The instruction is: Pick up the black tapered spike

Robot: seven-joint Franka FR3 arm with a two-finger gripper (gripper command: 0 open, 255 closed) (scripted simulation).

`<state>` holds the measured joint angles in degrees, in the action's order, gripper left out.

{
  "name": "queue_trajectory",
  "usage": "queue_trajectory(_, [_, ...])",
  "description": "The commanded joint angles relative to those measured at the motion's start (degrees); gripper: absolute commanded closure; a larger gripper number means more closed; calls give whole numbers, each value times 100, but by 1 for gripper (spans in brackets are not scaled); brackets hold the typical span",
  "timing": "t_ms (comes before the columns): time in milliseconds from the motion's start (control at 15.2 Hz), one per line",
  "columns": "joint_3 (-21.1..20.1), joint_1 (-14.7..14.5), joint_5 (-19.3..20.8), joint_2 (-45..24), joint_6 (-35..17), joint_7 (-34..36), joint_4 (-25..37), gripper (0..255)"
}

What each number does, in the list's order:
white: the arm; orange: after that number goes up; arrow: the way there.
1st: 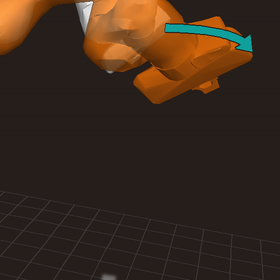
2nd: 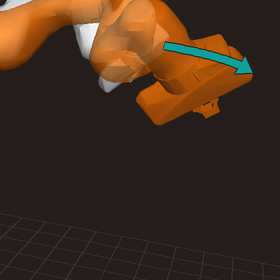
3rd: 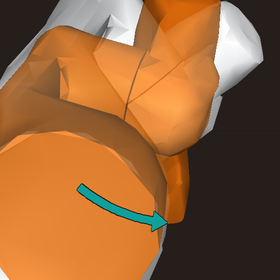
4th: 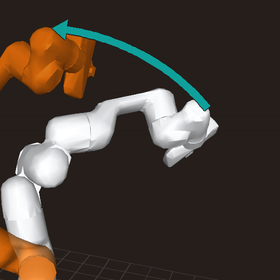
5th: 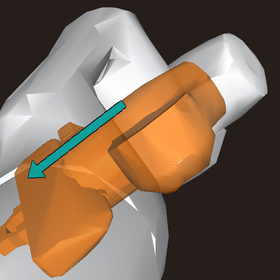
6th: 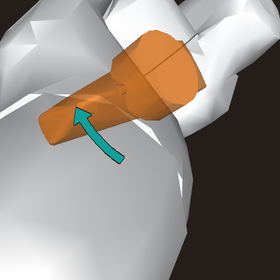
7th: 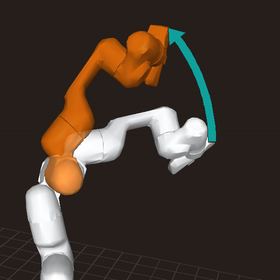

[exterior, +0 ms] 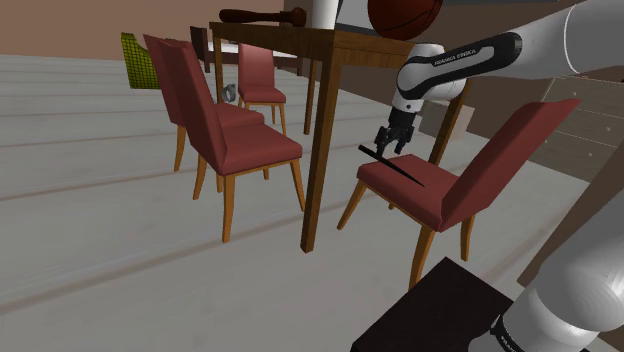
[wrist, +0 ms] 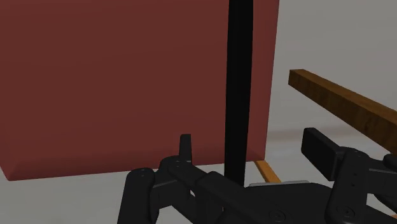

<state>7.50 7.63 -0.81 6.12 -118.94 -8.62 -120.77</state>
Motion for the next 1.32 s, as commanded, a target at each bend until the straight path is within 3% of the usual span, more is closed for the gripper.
queue_trajectory(0, [12, 7, -13, -68, -146, -18, -57, 0])
queue_trajectory(462, [17, 8, -36, -182, -494, -41, -292, 0])
queue_trajectory(528, [6, 1, -25, -113, -500, -17, -365, 255])
queue_trajectory(1254, [14, 8, -25, -130, -342, -31, -191, 255])
